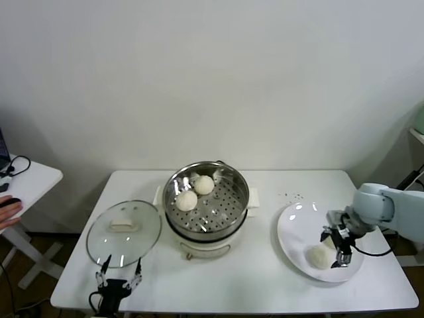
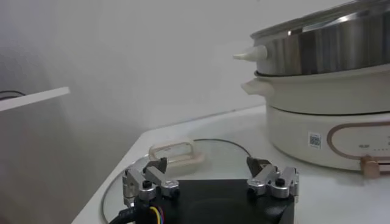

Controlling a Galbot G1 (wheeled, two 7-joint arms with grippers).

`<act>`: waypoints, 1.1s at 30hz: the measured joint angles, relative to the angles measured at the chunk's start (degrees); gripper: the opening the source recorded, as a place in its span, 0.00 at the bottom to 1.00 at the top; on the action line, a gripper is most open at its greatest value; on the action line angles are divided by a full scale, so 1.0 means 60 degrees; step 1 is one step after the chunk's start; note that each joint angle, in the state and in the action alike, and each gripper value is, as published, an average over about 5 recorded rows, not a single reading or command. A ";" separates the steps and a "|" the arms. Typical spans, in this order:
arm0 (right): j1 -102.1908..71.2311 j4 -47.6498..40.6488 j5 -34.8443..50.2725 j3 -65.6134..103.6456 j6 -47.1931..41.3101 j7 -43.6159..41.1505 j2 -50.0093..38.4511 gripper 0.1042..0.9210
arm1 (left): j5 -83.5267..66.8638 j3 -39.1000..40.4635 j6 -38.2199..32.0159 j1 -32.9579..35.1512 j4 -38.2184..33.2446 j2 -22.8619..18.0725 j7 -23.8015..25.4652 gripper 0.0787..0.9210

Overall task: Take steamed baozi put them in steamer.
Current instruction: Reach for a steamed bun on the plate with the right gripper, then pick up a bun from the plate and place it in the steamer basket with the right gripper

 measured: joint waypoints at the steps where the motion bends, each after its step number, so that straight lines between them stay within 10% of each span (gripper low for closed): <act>1: -0.0113 -0.0026 -0.0029 0.0099 -0.0008 0.0031 0.0002 0.88 | 0.0001 0.0000 0.0000 -0.0001 0.0003 -0.0002 0.0000 0.88; 15: -0.1191 -0.0238 -0.0354 0.1039 -0.0154 0.0315 0.0023 0.87 | 0.0004 0.0006 -0.0007 -0.0010 0.0012 -0.0010 -0.0001 0.88; 33: -0.0572 0.0064 -0.0373 0.0621 -0.0063 0.0151 0.0141 0.61 | 0.0009 0.0007 -0.0002 0.0040 -0.0111 -0.0004 -0.0003 0.88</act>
